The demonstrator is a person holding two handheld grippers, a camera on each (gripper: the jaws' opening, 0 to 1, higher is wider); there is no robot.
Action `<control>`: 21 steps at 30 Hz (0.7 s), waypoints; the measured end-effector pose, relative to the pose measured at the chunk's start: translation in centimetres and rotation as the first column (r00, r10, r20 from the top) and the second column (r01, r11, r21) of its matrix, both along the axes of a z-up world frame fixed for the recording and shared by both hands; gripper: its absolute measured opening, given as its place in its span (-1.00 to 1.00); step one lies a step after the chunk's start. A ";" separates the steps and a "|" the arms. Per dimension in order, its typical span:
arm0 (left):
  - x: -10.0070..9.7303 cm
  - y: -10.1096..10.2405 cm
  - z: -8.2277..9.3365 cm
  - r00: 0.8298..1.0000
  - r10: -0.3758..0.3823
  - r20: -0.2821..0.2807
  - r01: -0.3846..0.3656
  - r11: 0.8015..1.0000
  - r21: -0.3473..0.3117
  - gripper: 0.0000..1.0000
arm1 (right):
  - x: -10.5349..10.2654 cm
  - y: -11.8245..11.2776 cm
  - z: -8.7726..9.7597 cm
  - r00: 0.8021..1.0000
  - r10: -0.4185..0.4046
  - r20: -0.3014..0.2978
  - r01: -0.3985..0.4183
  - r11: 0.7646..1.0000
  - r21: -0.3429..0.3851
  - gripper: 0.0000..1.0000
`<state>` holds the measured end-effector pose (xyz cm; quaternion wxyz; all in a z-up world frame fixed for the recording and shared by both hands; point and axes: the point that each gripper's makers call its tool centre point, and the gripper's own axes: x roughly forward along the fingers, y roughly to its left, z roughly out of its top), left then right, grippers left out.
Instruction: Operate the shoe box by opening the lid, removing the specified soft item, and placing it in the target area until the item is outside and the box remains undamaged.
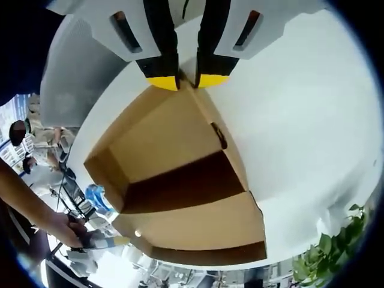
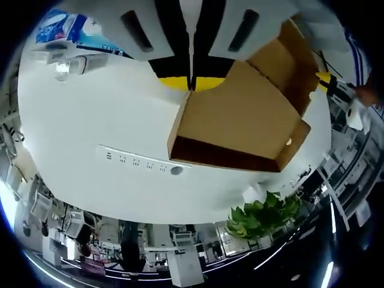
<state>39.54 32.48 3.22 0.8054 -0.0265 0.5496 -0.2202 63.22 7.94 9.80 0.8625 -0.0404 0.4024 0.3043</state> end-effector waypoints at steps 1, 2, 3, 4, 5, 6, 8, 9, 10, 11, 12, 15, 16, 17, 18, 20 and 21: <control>0.0 0.0 0.0 1.000 0.003 0.001 -0.003 1.000 0.000 -0.86 | -0.1 -0.1 0.1 1.000 0.001 0.009 -0.001 1.000 -0.002 -1.00; 0.0 0.0 0.0 1.000 0.005 0.002 -0.005 1.000 0.000 -0.86 | -0.2 -0.2 0.3 1.000 0.004 0.022 -0.004 1.000 -0.008 -1.00; 0.0 0.0 0.0 1.000 0.013 0.004 -0.013 1.000 0.001 -0.86 | -0.4 -0.1 0.4 0.999 0.008 0.037 -0.008 1.000 -0.007 -1.00; 0.0 0.0 0.0 1.000 0.018 0.004 -0.018 1.000 0.003 -0.86 | -0.5 -0.2 0.7 0.998 0.006 0.057 -0.006 1.000 -0.002 -1.00; 0.0 0.0 0.0 1.000 0.019 0.006 -0.019 1.000 0.005 -0.86 | -0.7 -0.3 0.8 0.998 0.005 0.066 -0.005 1.000 -0.006 -1.00; 0.0 0.0 0.0 1.000 0.025 0.008 -0.025 1.000 0.009 -0.86 | -0.8 -0.2 1.0 0.997 0.007 0.082 -0.007 1.000 -0.007 -1.00; 0.1 0.0 0.0 0.999 0.035 0.009 -0.035 0.999 0.014 -0.86 | -1.1 -0.3 1.3 0.992 0.022 0.123 -0.020 1.000 -0.019 -1.00; 0.1 0.0 0.0 0.999 0.037 0.011 -0.037 0.999 0.016 -0.86 | -1.4 -0.3 1.5 0.990 0.021 0.136 -0.018 1.000 -0.018 -1.00; 0.1 0.0 -0.1 0.999 0.046 0.011 -0.046 0.999 0.017 -0.86 | -1.5 -0.3 1.7 0.988 0.026 0.151 -0.023 1.000 -0.020 -1.00; 0.1 0.0 -0.1 0.999 0.048 0.012 -0.048 0.999 0.018 -0.87 | -1.8 -0.4 1.9 0.985 0.029 0.168 -0.026 0.999 -0.024 -1.00; 0.1 0.1 -0.1 0.999 0.051 0.015 -0.051 0.998 0.021 -0.87 | -2.0 -0.4 2.0 0.984 0.032 0.177 -0.027 0.999 -0.026 -1.00; 0.1 0.0 -0.1 0.998 0.062 0.017 -0.063 0.998 0.025 -0.87 | -2.6 -0.7 2.3 0.976 0.037 0.215 -0.031 0.999 -0.031 -1.00; 0.1 0.0 -0.2 0.998 0.067 0.017 -0.067 0.997 0.026 -0.87 | -2.9 -0.6 2.6 0.971 0.041 0.237 -0.037 0.999 -0.019 -1.00; 0.1 0.0 -0.2 0.998 0.067 0.020 -0.068 0.997 0.030 -0.87 | -3.1 -0.8 2.6 0.970 0.037 0.241 -0.032 0.999 -0.026 -1.00; 0.1 0.0 -0.2 0.997 0.070 0.022 -0.071 0.997 0.032 -0.87 | -3.3 -0.9 2.7 0.966 0.035 0.255 -0.029 0.999 -0.026 -1.00; 0.1 0.0 -0.2 0.997 0.078 0.025 -0.079 0.996 0.038 -0.87 | -3.6 -1.0 2.8 0.963 0.035 0.266 -0.029 0.999 -0.026 -1.00; 0.2 0.1 -0.2 0.996 0.084 0.028 -0.085 0.995 0.043 -0.87 | -3.8 -1.1 2.9 0.960 0.032 0.278 -0.027 0.999 -0.021 -1.00</control>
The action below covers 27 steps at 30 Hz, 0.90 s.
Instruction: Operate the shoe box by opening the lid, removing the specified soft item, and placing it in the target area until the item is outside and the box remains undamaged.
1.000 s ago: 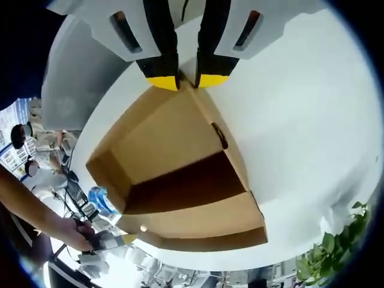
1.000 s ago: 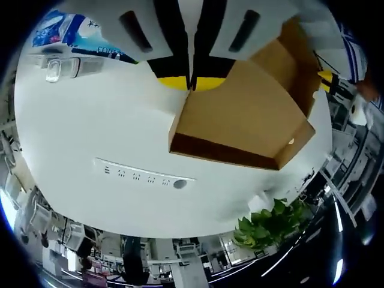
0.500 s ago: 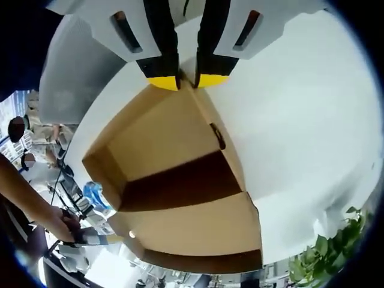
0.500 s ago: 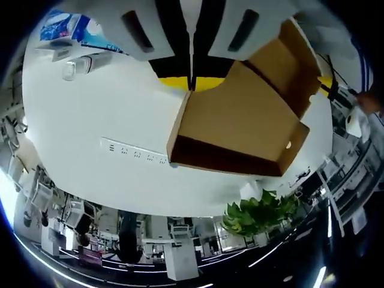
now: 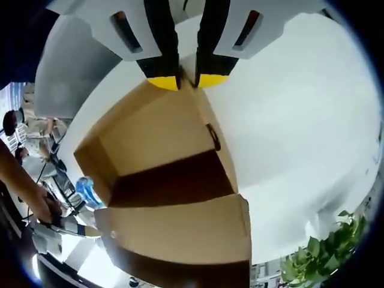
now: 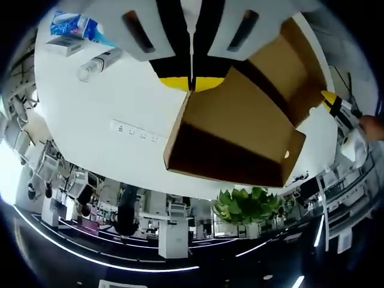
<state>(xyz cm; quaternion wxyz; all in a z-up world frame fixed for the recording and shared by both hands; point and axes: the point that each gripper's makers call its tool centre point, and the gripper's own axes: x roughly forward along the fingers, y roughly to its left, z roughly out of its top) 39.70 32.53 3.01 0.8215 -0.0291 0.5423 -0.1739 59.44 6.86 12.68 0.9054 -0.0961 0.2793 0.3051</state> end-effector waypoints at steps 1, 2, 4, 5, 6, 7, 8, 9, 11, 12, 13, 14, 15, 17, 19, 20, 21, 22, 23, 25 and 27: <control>0.0 0.0 0.0 1.000 0.000 0.001 0.000 1.000 0.002 -0.87 | -0.3 -0.1 0.0 1.000 -0.001 0.011 0.001 1.000 -0.002 -1.00; 0.1 0.0 0.0 1.000 0.001 0.004 -0.001 1.000 0.006 -0.88 | -0.5 -0.2 0.1 1.000 -0.003 0.018 0.003 1.000 -0.003 -1.00; 0.1 0.1 -0.1 1.000 0.008 0.005 -0.008 1.000 0.008 -0.88 | -0.9 0.0 0.7 0.997 0.012 0.073 -0.012 1.000 0.001 -1.00; 0.0 0.1 -0.1 1.000 0.013 0.007 -0.013 1.000 0.007 -0.88 | -1.1 0.1 1.0 0.993 0.030 0.110 -0.029 1.000 -0.011 -1.00; 0.0 0.2 -0.1 1.000 0.015 0.009 -0.015 1.000 0.009 -0.88 | -1.4 0.2 1.3 0.989 0.041 0.140 -0.040 0.999 -0.009 -1.00; 0.1 0.2 -0.1 1.000 0.019 0.010 -0.019 1.000 0.011 -0.88 | -1.8 0.4 1.8 0.982 0.057 0.182 -0.055 0.998 -0.013 -1.00; 0.1 0.2 -0.1 1.000 0.020 0.010 -0.020 1.000 0.012 -0.88 | -2.1 0.3 1.7 0.978 0.070 0.198 -0.063 0.997 -0.040 -1.00; 0.1 0.3 -0.1 1.000 0.024 0.012 -0.024 1.000 0.012 -0.88 | -2.4 0.3 1.7 0.972 0.084 0.219 -0.072 0.996 -0.060 -1.00; 0.1 0.2 -0.1 1.000 0.026 0.014 -0.027 1.000 0.013 -0.88 | -3.2 0.2 1.4 0.967 0.091 0.236 -0.082 0.995 -0.050 -1.00; 0.1 0.2 -0.1 0.999 0.028 0.014 -0.029 1.000 0.013 -0.88 | -3.4 -0.1 1.0 0.968 0.090 0.234 -0.079 0.995 -0.057 -1.00; 0.1 0.0 -0.1 0.999 0.028 0.015 -0.029 1.000 0.012 -0.87 | -3.3 -0.5 0.5 0.971 0.085 0.225 -0.074 0.996 -0.055 -1.00; 0.1 0.0 -0.1 0.999 0.028 0.015 -0.028 0.999 0.016 -0.87 | -3.2 -0.8 0.1 0.972 0.082 0.221 -0.071 0.996 -0.055 -1.00; 0.1 0.0 -0.1 1.000 0.026 0.017 -0.026 0.999 0.018 -0.87 | -3.5 -1.0 -0.1 0.971 0.083 0.223 -0.073 0.996 -0.051 -1.00; 0.1 0.1 -0.1 1.000 0.027 0.016 -0.027 0.999 0.020 -0.87 | -3.7 -1.1 -0.2 0.972 0.080 0.220 -0.072 0.996 -0.044 -1.00; 0.1 0.1 -0.1 0.999 0.031 0.017 -0.031 0.999 0.017 -0.87 | -3.9 -1.1 0.0 0.970 0.087 0.225 -0.077 0.996 -0.054 -1.00; 0.1 0.1 -0.1 0.999 0.030 0.017 -0.030 0.999 0.018 -0.87 | -3.9 -1.1 0.0 0.971 0.086 0.223 -0.076 0.996 -0.053 -1.00; 0.1 0.0 -0.1 0.999 0.031 0.017 -0.031 0.999 0.018 -0.87 | -4.0 -1.1 0.0 0.972 0.081 0.221 -0.072 0.996 -0.047 -1.00; 0.1 0.1 -0.1 0.999 0.030 0.017 -0.030 0.999 0.019 -0.87 | -4.1 -1.1 -0.1 0.973 0.076 0.219 -0.068 0.997 -0.045 -1.00; 0.1 0.1 -0.1 0.999 0.029 0.017 -0.029 0.999 0.020 -0.87 | -4.2 -1.1 -0.1 0.973 0.075 0.219 -0.067 0.997 -0.044 -1.00; 0.1 0.1 -0.1 0.999 0.029 0.017 -0.030 0.999 0.022 -0.87 | -4.6 -1.1 -0.3 0.975 0.067 0.213 -0.060 0.997 -0.042 -1.00; 0.1 0.1 -0.1 0.999 0.029 0.019 -0.029 0.999 0.026 -0.87 | -4.9 -1.2 -0.4 0.976 0.062 0.209 -0.055 0.998 -0.039 -1.00</control>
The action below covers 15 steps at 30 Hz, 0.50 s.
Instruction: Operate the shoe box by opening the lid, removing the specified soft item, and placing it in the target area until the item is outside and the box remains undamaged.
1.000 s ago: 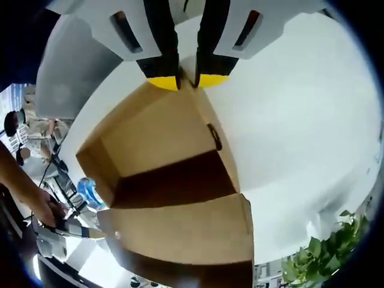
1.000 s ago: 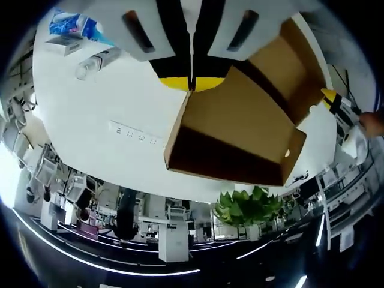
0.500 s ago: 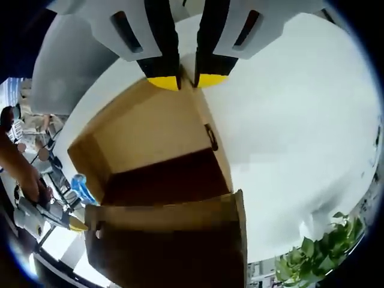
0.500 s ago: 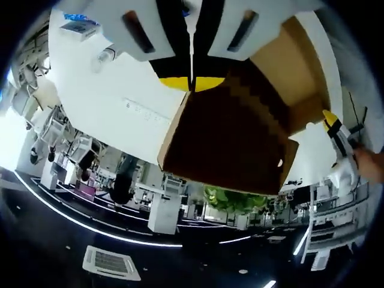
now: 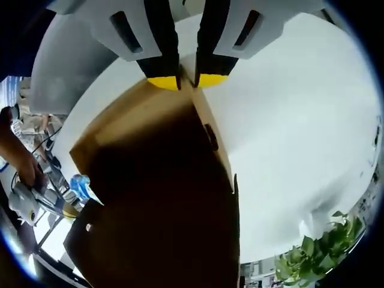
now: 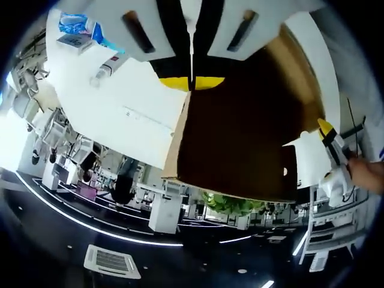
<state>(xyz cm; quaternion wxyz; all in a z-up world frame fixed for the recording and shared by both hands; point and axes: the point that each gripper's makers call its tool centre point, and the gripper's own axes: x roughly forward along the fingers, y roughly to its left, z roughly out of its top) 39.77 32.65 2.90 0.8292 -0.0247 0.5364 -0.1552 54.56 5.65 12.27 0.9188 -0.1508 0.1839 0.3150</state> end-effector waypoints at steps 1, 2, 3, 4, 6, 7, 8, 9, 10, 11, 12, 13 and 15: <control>0.0 0.0 0.0 1.000 0.003 0.001 -0.003 1.000 0.001 -0.88 | -0.2 0.0 -0.1 1.000 -0.004 -0.003 0.004 1.000 0.001 -1.00; 0.0 0.0 0.0 1.000 0.002 0.002 -0.002 1.000 0.002 -0.88 | -0.4 0.0 -0.3 1.000 -0.006 -0.010 0.007 1.000 0.002 -1.00; 0.0 0.0 0.0 1.000 0.002 0.003 -0.002 1.000 0.003 -0.88 | -0.6 0.0 -0.3 1.000 -0.006 -0.009 0.006 1.000 0.002 -1.00; 0.0 0.0 0.0 1.000 0.004 0.004 -0.004 1.000 0.002 -0.88 | -0.6 -0.1 -0.4 1.000 -0.007 -0.011 0.007 1.000 0.003 -1.00; 0.0 0.0 0.0 1.000 0.005 0.007 -0.005 1.000 0.001 -0.88 | -0.9 -0.2 -0.7 1.000 -0.017 -0.026 0.017 1.000 0.009 -1.00; 0.0 0.0 0.0 1.000 0.006 0.007 -0.006 1.000 0.000 -0.88 | -1.1 -0.2 -0.8 1.000 -0.017 -0.024 0.017 1.000 0.006 -1.00; 0.0 0.0 0.0 1.000 0.006 0.008 -0.006 1.000 0.000 -0.88 | -1.2 -0.2 -0.9 1.000 -0.016 -0.026 0.016 1.000 0.004 -1.00; 0.0 0.0 0.0 1.000 0.006 0.009 -0.006 1.000 0.001 -0.88 | -1.3 -0.2 -1.0 0.999 -0.018 -0.031 0.018 1.000 0.004 -1.00; 0.0 0.0 0.1 1.000 0.007 0.009 -0.007 1.000 0.000 -0.88 | -1.5 -0.2 -1.1 0.999 -0.019 -0.033 0.019 1.000 0.001 -1.00; 0.0 0.0 0.1 1.000 0.007 0.010 -0.007 1.000 -0.001 -0.88 | -1.6 -0.2 -1.2 0.999 -0.019 -0.036 0.019 1.000 0.000 -1.00; 0.0 0.0 0.1 1.000 0.007 0.011 -0.007 1.000 -0.001 -0.88 | -1.8 -0.3 -1.5 0.999 -0.019 -0.043 0.019 1.000 -0.003 -1.00; 0.0 0.0 0.1 1.000 0.007 0.011 -0.007 1.000 -0.003 -0.87 | -1.9 -0.3 -1.6 0.999 -0.020 -0.044 0.020 1.000 -0.005 -1.00; 0.0 0.0 0.1 1.000 0.005 0.013 -0.005 1.000 0.000 -0.87 | -2.2 -0.3 -2.0 0.999 -0.019 -0.050 0.018 1.000 -0.010 -1.00</control>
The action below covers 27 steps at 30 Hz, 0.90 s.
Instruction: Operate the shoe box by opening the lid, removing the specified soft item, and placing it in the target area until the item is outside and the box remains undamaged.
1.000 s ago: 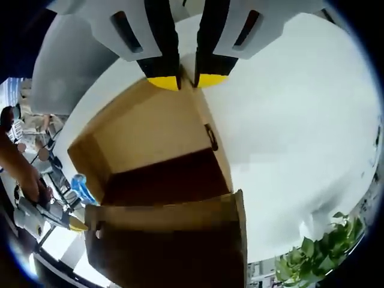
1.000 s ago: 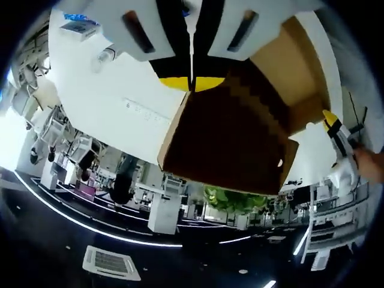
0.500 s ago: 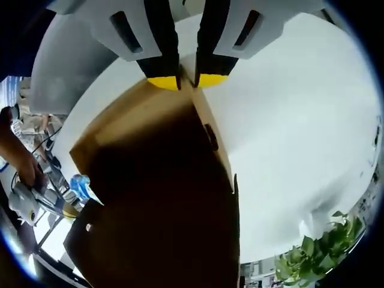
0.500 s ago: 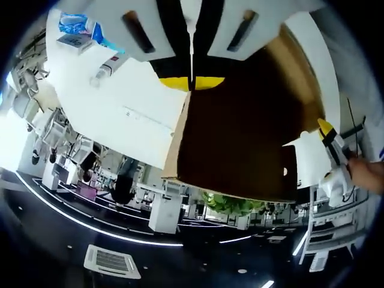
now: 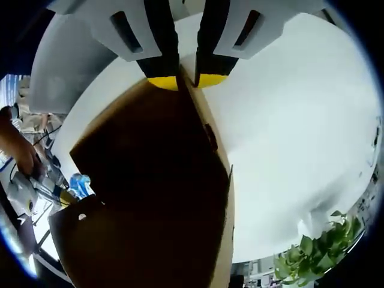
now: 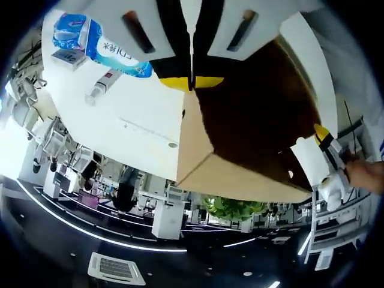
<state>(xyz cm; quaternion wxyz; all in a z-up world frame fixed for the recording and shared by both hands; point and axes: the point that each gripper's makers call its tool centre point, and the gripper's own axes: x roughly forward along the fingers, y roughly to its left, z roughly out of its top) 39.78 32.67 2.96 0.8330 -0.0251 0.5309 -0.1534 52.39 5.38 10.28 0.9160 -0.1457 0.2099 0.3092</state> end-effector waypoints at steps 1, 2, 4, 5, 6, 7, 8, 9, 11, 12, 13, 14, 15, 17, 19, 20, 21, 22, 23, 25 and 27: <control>0.0 0.0 0.0 1.000 0.000 0.000 0.000 1.000 -0.001 -0.87 | -0.1 0.0 -0.2 1.000 -0.001 -0.002 0.001 1.000 -0.005 -1.00; 0.0 0.0 0.0 1.000 -0.001 0.000 0.001 1.000 -0.001 -0.87 | -0.2 0.0 -0.2 1.000 -0.001 -0.006 0.001 1.000 -0.003 -1.00; 0.0 0.0 0.0 1.000 -0.002 0.000 0.002 1.000 0.000 -0.87 | -0.3 -0.1 -0.4 1.000 -0.004 -0.010 0.004 1.000 -0.005 -1.00; 0.0 0.0 0.0 1.000 -0.002 0.000 0.002 1.000 0.000 -0.87 | -0.3 -0.1 -0.4 1.000 -0.004 -0.012 0.004 1.000 -0.004 -1.00; 0.0 0.0 0.0 1.000 -0.003 0.000 0.003 1.000 0.000 -0.87 | -0.5 -0.1 -0.6 1.000 -0.005 -0.016 0.005 1.000 -0.006 -1.00; 0.0 0.0 0.0 1.000 -0.004 0.000 0.004 1.000 0.001 -0.87 | -0.5 -0.1 -0.6 1.000 -0.005 -0.016 0.005 1.000 -0.007 -1.00; 0.1 0.0 0.0 1.000 -0.005 0.002 0.005 1.000 0.001 -0.87 | -0.6 -0.1 -0.6 1.000 -0.005 -0.017 0.005 1.000 -0.008 -1.00; 0.0 0.0 0.0 1.000 -0.005 0.004 0.005 1.000 0.002 -0.87 | -0.6 0.0 -0.7 1.000 -0.005 -0.020 0.005 1.000 -0.007 -1.00; 0.1 0.0 0.0 1.000 -0.004 0.008 0.004 1.000 0.000 -0.87 | -0.7 -0.1 -0.8 1.000 -0.007 -0.019 0.007 1.000 -0.004 -1.00; 0.1 0.0 0.0 1.000 -0.002 0.011 0.002 1.000 -0.002 -0.87 | -0.7 -0.1 -0.8 1.000 -0.008 -0.020 0.008 1.000 -0.003 -1.00; 0.1 0.0 0.0 1.000 -0.002 0.015 0.003 1.000 -0.003 -0.87 | -0.8 -0.1 -0.9 1.000 -0.009 -0.022 0.009 1.000 -0.003 -1.00; 0.1 0.0 0.0 1.000 -0.002 0.017 0.002 1.000 -0.004 -0.86 | -0.9 -0.1 -0.9 1.000 -0.009 -0.020 0.009 1.000 -0.003 -1.00; 0.1 0.0 0.0 1.000 0.002 0.020 -0.002 1.000 -0.007 -0.86 | -1.0 -0.1 -1.0 1.000 -0.009 -0.022 0.009 1.000 -0.005 -1.00; 0.1 0.0 0.0 1.000 0.001 0.021 -0.001 1.000 -0.008 -0.86 | -1.1 -0.2 -1.3 1.000 -0.010 -0.022 0.009 1.000 -0.006 -1.00; 0.1 0.0 0.0 1.000 -0.003 0.023 0.003 1.000 -0.007 -0.86 | -1.2 -0.3 -1.5 1.000 -0.014 -0.028 0.014 1.000 -0.005 -1.00; 0.1 0.0 0.0 1.000 -0.004 0.024 0.004 1.000 -0.007 -0.86 | -1.3 -0.3 -1.6 1.000 -0.014 -0.027 0.013 1.000 -0.007 -1.00; 0.1 0.0 0.0 1.000 -0.006 0.026 0.007 1.000 -0.006 -0.86 | -1.3 -0.3 -1.6 1.000 -0.015 -0.027 0.015 1.000 -0.007 -1.00; 0.2 0.0 0.0 1.000 -0.008 0.028 0.008 1.000 -0.005 -0.85 | -1.3 -0.3 -1.6 0.999 -0.018 -0.030 0.017 1.000 -0.004 -1.00; 0.1 0.0 0.0 0.999 -0.012 0.034 0.013 1.000 -0.003 -0.85 | -1.4 -0.3 -1.7 0.999 -0.024 -0.035 0.025 1.000 0.006 -1.00; 0.2 0.0 0.0 0.999 -0.014 0.042 0.015 1.000 -0.006 -0.85 | -1.4 -0.3 -1.7 0.999 -0.022 -0.029 0.023 1.000 0.014 -1.00; 0.1 0.1 0.0 0.999 -0.010 0.048 0.011 1.000 -0.016 -0.84 | -1.5 -0.3 -1.7 1.000 -0.023 -0.019 0.023 1.000 0.020 -1.00</control>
